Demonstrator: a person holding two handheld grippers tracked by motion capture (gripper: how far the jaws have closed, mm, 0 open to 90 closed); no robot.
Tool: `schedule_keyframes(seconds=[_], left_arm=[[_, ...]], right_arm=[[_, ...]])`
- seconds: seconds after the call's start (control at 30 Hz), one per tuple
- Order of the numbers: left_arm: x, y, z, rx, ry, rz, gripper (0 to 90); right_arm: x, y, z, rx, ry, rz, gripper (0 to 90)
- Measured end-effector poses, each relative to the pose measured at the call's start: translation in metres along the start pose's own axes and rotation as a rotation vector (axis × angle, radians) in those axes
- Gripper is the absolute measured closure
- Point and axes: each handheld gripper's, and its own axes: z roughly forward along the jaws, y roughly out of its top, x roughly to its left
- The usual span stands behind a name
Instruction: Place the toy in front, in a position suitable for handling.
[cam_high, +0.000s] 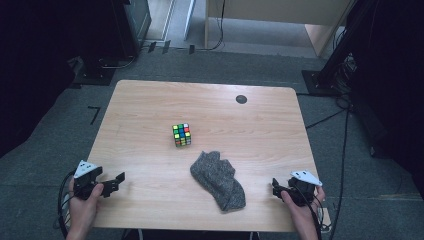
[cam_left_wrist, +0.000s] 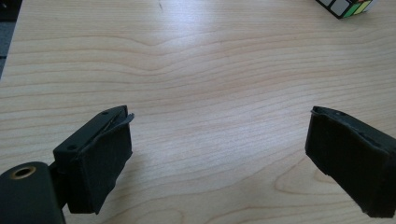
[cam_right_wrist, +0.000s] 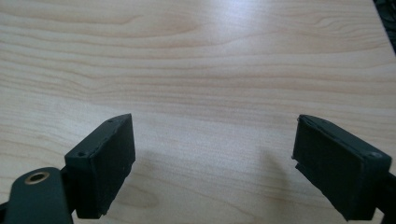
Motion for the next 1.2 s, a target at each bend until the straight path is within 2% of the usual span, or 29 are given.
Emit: schedule_keyframes(seconds=[0.07, 0.2, 0.23, 0.27, 0.3, 0.37, 0.5, 0.63, 0.67, 0.83, 0.93, 1.07, 1.2], left_arm=[[-0.001, 0.000, 0.001, 0.007, -0.004, 0.004, 7.3], [-0.003, -0.001, 0.005, 0.034, 0.003, 0.023, 7.3], [-0.003, -0.001, 0.006, 0.038, 0.003, 0.019, 7.3], [-0.003, -0.001, 0.007, 0.045, 0.004, 0.019, 7.3], [-0.004, -0.001, 0.009, 0.056, 0.008, 0.024, 7.2], [-0.004, -0.002, 0.009, 0.064, 0.010, 0.028, 7.3], [-0.011, -0.003, 0.011, 0.088, 0.035, 0.091, 7.2], [-0.019, -0.005, 0.015, 0.099, 0.081, 0.159, 7.2], [-0.021, -0.005, 0.016, 0.094, 0.079, 0.165, 7.1], [-0.022, -0.006, 0.017, 0.086, 0.074, 0.168, 7.1], [-0.022, -0.006, 0.017, 0.086, 0.074, 0.168, 7.1], [-0.022, -0.006, 0.017, 0.086, 0.074, 0.168, 7.1], [-0.022, -0.006, 0.017, 0.086, 0.075, 0.168, 7.1]], right_arm=[[0.001, 0.001, 0.000, -0.003, 0.007, 0.008, 13.3], [0.005, 0.005, -0.001, -0.017, 0.053, 0.037, 13.8], [0.011, 0.007, -0.003, -0.031, 0.067, 0.028, 14.4], [0.011, 0.007, -0.003, -0.031, 0.067, 0.028, 14.4], [0.020, 0.009, -0.005, -0.053, 0.078, 0.011, 14.6], [0.023, 0.010, -0.007, -0.066, 0.083, 0.003, 14.5], [0.037, 0.017, -0.012, -0.104, 0.097, -0.005, 14.3], [0.049, 0.022, -0.018, -0.135, 0.122, -0.012, 14.3], [0.052, 0.024, -0.019, -0.140, 0.131, -0.020, 14.3], [0.073, 0.027, -0.025, -0.165, 0.187, -0.059, 14.3], [0.079, 0.028, -0.027, -0.176, 0.208, -0.062, 14.3], [0.095, 0.030, -0.031, -0.193, 0.265, -0.067, 15.4], [0.106, 0.030, -0.030, -0.204, 0.288, -0.088, 16.0]])
